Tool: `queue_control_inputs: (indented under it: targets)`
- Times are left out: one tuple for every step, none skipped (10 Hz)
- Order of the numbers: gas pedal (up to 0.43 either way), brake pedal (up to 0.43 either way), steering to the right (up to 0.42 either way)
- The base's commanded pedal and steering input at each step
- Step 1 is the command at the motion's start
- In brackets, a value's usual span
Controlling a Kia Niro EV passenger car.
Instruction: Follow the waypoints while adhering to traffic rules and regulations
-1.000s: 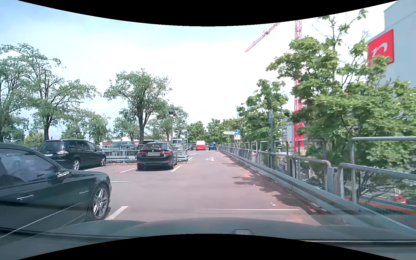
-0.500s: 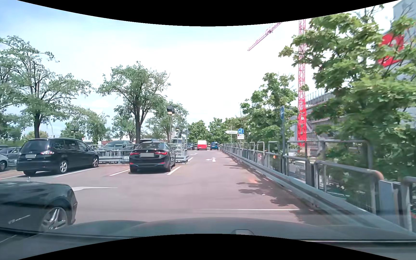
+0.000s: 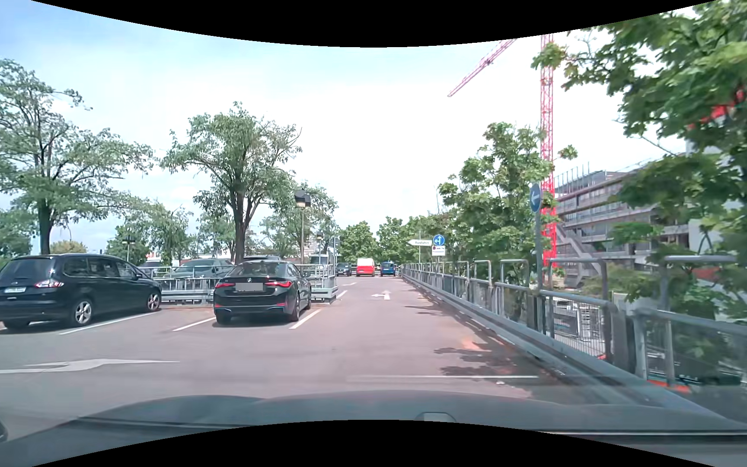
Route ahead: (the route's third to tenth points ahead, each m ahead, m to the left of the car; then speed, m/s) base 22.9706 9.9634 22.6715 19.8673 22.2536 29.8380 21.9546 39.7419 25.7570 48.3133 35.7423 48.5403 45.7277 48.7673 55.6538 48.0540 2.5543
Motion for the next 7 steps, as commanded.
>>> queue_control_inputs:
  targets:
    - [0.079,0.0,-0.027]
    - [0.079,0.0,-0.026]
    - [0.079,0.0,-0.027]
    - [0.079,0.0,-0.027]
    - [0.079,0.0,-0.027]
    - [0.079,0.0,-0.027]
    - [0.079,0.0,-0.027]
